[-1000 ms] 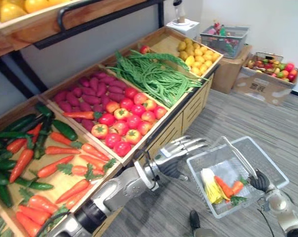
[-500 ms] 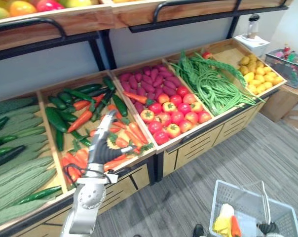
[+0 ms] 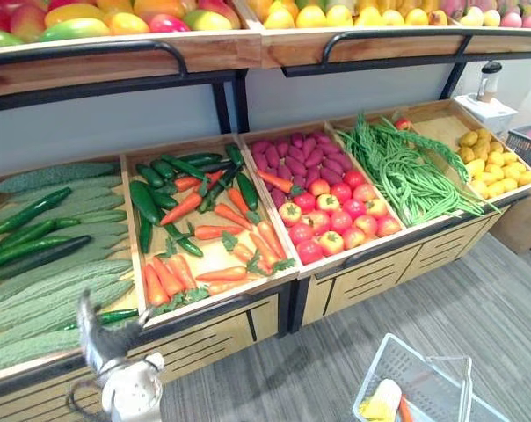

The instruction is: Pick vegetable in the basket

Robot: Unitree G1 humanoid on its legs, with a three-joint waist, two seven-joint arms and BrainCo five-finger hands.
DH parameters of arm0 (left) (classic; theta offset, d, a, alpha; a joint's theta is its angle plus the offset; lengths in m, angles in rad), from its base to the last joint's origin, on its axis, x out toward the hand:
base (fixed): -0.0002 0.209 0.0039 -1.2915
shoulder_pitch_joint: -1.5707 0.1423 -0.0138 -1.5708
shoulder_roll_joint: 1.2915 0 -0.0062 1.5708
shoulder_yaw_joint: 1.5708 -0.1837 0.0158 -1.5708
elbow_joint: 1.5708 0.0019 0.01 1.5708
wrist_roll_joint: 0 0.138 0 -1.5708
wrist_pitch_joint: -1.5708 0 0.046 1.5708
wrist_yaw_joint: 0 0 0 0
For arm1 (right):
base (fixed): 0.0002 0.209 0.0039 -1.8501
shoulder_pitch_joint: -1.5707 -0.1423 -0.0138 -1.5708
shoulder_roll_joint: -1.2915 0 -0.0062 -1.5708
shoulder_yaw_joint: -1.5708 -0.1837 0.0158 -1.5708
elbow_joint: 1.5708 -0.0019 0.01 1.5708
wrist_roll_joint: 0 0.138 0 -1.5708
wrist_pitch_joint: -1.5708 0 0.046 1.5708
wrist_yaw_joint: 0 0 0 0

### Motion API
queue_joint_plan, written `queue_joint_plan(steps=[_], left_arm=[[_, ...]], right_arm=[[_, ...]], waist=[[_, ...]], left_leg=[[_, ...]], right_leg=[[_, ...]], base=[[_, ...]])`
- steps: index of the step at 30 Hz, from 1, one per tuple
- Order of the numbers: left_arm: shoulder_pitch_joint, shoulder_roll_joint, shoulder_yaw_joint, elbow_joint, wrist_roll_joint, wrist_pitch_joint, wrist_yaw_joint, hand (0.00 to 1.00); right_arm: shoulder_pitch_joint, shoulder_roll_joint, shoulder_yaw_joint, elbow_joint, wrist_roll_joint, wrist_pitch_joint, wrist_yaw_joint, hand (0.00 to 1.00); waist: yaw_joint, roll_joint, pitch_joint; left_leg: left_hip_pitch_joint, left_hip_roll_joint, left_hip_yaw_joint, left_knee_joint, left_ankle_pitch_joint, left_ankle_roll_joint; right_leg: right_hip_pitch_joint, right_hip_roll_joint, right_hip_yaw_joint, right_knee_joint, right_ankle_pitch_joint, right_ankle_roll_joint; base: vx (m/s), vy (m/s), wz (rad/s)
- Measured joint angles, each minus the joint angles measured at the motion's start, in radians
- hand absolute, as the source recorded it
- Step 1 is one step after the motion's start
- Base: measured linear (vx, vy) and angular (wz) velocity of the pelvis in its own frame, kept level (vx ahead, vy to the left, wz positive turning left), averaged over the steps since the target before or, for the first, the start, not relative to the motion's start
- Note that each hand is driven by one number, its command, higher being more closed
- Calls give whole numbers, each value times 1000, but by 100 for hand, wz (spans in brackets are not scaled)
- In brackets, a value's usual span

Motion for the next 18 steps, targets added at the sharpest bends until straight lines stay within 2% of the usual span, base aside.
queue_joint_plan(steps=[4,9,13,18], left_arm=[[-8,3,44,265,-12,20,22,0],[-22,1,69,611,-110,41,16,0],[-18,7,78,817,-116,68,-52,0],[-20,40,37,881,-64,88,-146,0]], right_arm=[[12,41,1,-34,0,1,-23,100],[11,61,1,-40,0,-1,-32,100],[-6,56,0,-19,-1,-2,-37,100],[-38,50,7,9,-4,-2,-33,100]], waist=[[4,-2,-3],[4,-10,-11],[1,-9,-12],[-3,-3,-14]], left_leg=[[7,-1,-2,0,-1,-1],[5,-6,-7,0,-6,-2],[2,-11,-12,0,-11,-6],[6,-11,-9,1,-16,-10]], right_leg=[[15,0,-11,-6,-2,0],[16,1,-13,-13,-7,1],[18,1,-12,-22,-6,-2],[17,3,-3,-21,-7,-2]], base=[[-7,-13,5],[-1,-3,1],[8,-5,0],[22,-18,-3]])
